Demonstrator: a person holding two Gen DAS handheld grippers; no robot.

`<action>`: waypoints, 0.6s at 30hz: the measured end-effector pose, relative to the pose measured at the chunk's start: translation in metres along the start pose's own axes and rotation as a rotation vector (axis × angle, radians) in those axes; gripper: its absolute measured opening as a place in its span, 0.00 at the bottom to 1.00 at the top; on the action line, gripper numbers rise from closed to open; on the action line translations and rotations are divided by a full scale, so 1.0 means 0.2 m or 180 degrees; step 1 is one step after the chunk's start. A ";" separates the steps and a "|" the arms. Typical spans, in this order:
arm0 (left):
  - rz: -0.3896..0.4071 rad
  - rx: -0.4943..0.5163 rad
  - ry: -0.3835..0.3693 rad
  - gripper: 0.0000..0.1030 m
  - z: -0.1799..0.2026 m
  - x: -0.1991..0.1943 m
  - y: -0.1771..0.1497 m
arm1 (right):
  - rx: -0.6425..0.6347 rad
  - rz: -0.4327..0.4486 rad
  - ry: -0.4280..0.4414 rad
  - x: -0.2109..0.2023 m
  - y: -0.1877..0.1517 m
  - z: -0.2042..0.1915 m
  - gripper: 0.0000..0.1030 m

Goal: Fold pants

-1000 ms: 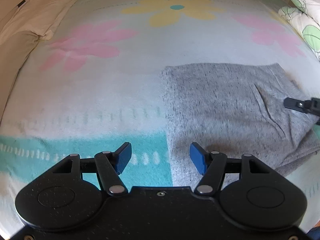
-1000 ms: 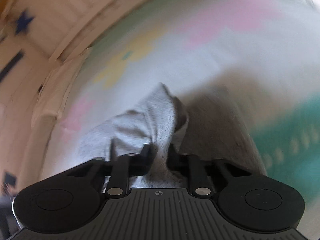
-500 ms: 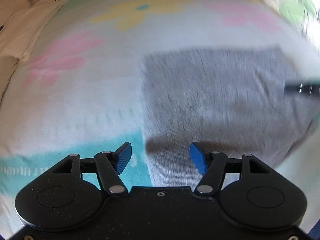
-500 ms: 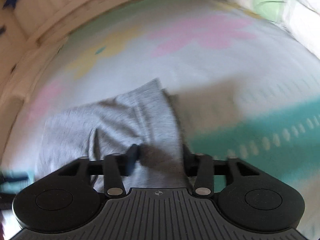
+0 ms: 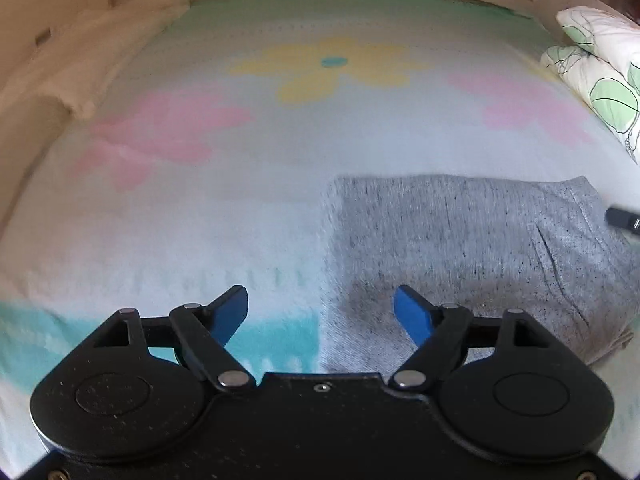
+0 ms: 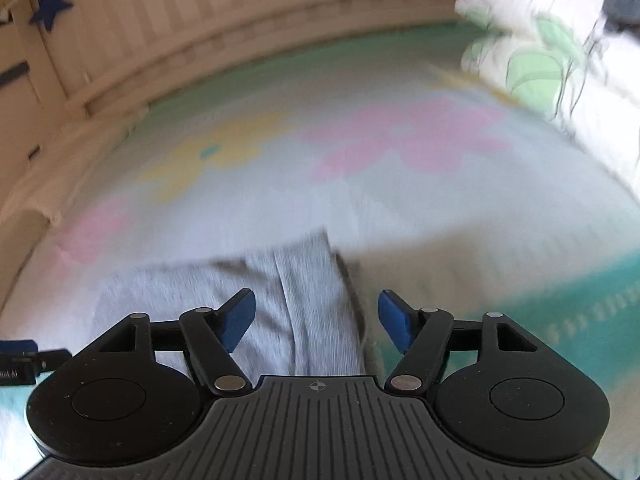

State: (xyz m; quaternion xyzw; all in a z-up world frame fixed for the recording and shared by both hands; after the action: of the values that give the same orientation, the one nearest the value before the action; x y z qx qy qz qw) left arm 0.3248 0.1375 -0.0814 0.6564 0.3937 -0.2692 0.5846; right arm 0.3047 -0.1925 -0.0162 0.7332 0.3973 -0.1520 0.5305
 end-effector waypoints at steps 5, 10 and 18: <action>-0.0397 0.0098 0.0008 0.82 0.06 0.18 -0.15 | 0.0417 -0.0403 0.0042 0.13 -0.18 0.11 0.86; -0.0320 0.0067 0.0026 0.96 0.06 0.22 -0.15 | 0.0330 -0.0397 0.0249 0.16 -0.19 0.09 1.00; -0.0692 -0.0475 -0.0270 0.99 0.03 0.32 -0.13 | 0.0401 -0.0392 0.0577 0.13 -0.20 0.06 0.69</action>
State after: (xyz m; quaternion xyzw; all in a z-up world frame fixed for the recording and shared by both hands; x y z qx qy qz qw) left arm 0.3387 0.1443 -0.1496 0.5526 0.4563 -0.3284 0.6152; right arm 0.2948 -0.1878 -0.0645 0.7501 0.4775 -0.1421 0.4349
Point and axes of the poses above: each gripper's, at about its wrist camera, not at the fingertips, and x roughly the way its jaws point, z to its right, y to its top, the point moved 9 cm from there along x, roughly the way its jaws point, and after that the axes turned 14 degrees about y, right-handed, at the moved point
